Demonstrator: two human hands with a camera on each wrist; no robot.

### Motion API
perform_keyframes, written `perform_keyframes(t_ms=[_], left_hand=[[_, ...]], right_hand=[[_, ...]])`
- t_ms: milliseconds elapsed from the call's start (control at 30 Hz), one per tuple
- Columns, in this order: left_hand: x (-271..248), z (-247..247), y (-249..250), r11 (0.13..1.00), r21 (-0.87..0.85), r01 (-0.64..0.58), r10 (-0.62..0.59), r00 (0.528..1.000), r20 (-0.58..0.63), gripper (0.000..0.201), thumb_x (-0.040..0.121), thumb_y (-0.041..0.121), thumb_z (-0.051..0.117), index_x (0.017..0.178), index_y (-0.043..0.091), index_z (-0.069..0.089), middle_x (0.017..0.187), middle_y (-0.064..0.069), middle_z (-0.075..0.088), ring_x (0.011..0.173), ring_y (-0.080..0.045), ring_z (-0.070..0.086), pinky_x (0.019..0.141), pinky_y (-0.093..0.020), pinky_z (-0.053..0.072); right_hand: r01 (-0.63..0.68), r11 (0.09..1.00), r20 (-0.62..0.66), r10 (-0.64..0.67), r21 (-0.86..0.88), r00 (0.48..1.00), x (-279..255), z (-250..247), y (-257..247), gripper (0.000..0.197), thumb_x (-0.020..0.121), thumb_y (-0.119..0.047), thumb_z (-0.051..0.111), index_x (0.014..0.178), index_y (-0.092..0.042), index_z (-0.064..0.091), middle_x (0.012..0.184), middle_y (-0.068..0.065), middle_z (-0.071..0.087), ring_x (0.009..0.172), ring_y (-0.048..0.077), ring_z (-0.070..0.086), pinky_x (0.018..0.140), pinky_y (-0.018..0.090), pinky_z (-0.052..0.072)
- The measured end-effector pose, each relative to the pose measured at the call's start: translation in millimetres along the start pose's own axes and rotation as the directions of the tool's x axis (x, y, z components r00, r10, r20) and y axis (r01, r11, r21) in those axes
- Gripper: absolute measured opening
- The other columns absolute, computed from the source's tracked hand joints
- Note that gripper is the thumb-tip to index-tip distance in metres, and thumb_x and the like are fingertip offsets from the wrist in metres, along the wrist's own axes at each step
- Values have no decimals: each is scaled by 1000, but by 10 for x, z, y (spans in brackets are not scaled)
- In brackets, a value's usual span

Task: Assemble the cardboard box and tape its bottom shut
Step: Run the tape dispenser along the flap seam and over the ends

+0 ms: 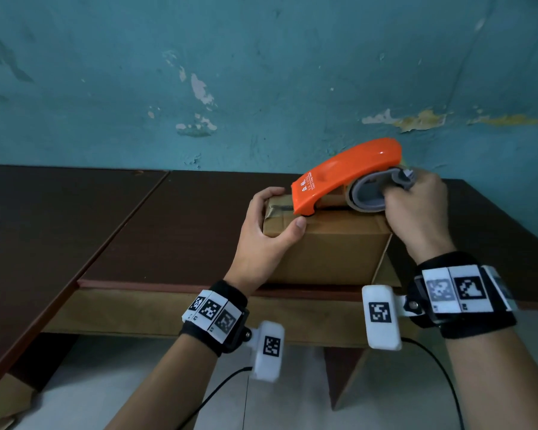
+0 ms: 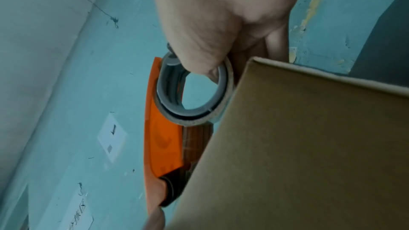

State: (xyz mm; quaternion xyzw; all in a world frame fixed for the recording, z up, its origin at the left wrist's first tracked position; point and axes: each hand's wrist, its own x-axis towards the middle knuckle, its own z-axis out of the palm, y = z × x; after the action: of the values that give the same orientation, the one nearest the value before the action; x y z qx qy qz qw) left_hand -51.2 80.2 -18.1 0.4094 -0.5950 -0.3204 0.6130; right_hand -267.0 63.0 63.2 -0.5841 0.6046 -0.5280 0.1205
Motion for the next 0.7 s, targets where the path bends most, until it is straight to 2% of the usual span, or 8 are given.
perform_keyframes(t_ms=[100,167,233,333,400,500,600,700], left_hand=[[7,-11,6,1000,10,-4,4,1000,14,60,82,46,75,135,24,55,132,-5,63,124,-21,61,109,-44,49],[2,-25,21,1000,20,-12,12,1000,23,60,82,47,74,134,24,55,132,-2,62,123,-15,59,106,-32,48],[-7,-30,47,999,14,-32,31,999,29,57,83,43,73,133,23,56,129,-1,63,119,-12,60,102,-22,46],[-6,-34,59,998,35,-49,47,998,37,48,85,42,72,128,24,60,126,-5,63,117,-17,61,103,-30,49],[-2,-43,41,997,55,-45,44,999,32,44,85,46,72,122,25,63,123,-8,63,115,-19,62,101,-36,51],[-21,-43,24,992,90,-86,88,996,-10,44,85,51,69,119,22,68,120,-5,61,111,-15,62,95,-25,49],[-38,-20,12,988,112,-110,114,993,-29,45,87,51,66,120,19,68,119,-4,61,111,-14,61,94,-23,48],[-33,0,27,991,105,-84,88,996,-30,44,93,54,56,118,19,65,119,-5,62,113,-17,61,97,-33,49]], right_hand=[[16,1000,20,-17,18,1000,21,-26,-34,21,88,-5,55,67,-5,54,62,4,52,64,22,49,61,32,36],[29,999,31,-30,15,999,31,-44,-58,23,88,-4,55,65,-9,52,61,4,50,63,21,47,59,32,34],[22,1000,26,-23,7,999,71,-68,-38,16,86,-7,57,72,-2,58,66,9,58,67,26,57,62,36,47],[-33,999,46,34,-9,998,91,-102,-36,10,86,-8,59,84,-5,67,84,15,71,82,34,70,74,57,60],[-7,999,50,9,-45,999,83,-98,-55,10,87,-4,58,83,-5,66,80,11,69,82,32,69,73,50,61],[43,992,67,-36,-120,997,52,-102,-91,12,90,2,57,86,-4,67,78,6,63,80,27,62,68,29,43],[36,990,89,-24,-136,996,47,-122,-92,12,93,1,58,92,-5,68,83,6,64,82,24,61,66,28,41],[24,989,90,-11,-146,996,43,-134,-105,13,93,1,58,94,-8,68,85,5,65,84,25,64,74,35,52]])
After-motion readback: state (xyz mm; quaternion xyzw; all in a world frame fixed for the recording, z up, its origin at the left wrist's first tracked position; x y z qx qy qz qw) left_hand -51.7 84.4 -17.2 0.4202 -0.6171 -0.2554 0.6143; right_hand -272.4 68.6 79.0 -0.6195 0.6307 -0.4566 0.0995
